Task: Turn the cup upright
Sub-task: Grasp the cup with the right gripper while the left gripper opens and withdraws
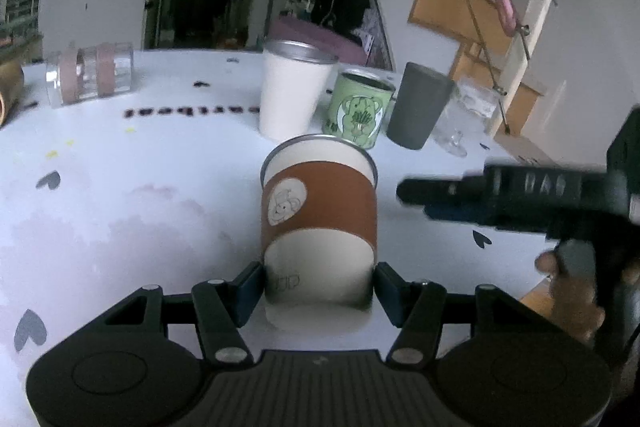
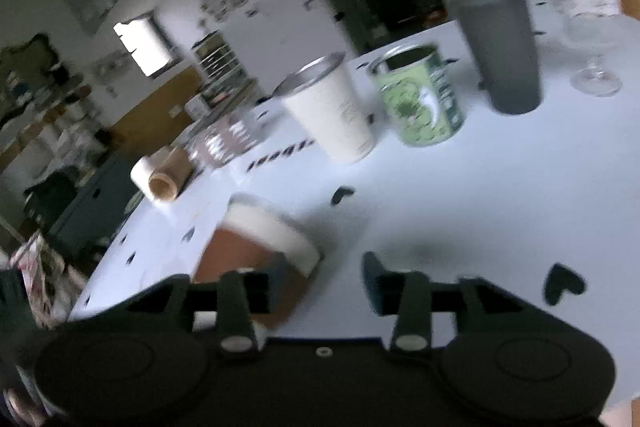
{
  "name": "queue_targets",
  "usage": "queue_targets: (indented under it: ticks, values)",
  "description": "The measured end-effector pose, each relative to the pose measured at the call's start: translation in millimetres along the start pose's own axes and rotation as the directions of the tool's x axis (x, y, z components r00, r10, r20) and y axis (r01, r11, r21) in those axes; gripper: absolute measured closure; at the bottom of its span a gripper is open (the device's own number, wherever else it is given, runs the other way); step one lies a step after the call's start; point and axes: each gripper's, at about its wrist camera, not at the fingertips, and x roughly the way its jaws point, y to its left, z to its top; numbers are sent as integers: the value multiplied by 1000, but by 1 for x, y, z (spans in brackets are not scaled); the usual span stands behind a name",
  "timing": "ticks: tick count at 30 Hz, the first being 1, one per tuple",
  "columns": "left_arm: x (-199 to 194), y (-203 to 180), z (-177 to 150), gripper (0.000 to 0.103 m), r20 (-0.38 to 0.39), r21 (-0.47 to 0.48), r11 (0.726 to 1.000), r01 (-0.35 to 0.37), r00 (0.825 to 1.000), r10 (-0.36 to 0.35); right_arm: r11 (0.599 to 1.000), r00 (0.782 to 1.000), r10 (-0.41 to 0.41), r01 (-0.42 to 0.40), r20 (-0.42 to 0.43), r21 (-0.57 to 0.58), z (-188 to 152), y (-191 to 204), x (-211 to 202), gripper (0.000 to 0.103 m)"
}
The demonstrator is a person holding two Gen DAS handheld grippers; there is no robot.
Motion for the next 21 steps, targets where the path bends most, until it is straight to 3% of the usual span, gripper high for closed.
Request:
queue_targets:
  ticks: [4, 6, 13, 19, 21]
  values:
    - [-1, -1, -4, 42, 19, -10, 1000, -11, 1000, 11, 995, 999, 46, -46, -7, 88, 9, -1, -1, 24]
    - [-1, -3, -7, 42, 30, -17, 1000, -18, 999, 18, 986, 994, 93, -84, -56, 147, 16, -1, 6, 20]
    - [-2, -7, -9, 42, 44, 8, 1000, -28, 999, 27, 950, 948, 179, -96, -264, 298, 31, 8, 59, 18]
    - [-5, -10, -15, 42, 48, 46, 998, -32, 998, 30, 935, 920, 175, -43, -352, 351, 31, 7, 95, 17]
    - [-5, -10, -17, 42, 51, 52, 998, -37, 998, 34, 932, 915, 194, -58, -355, 358, 29, 6, 99, 17]
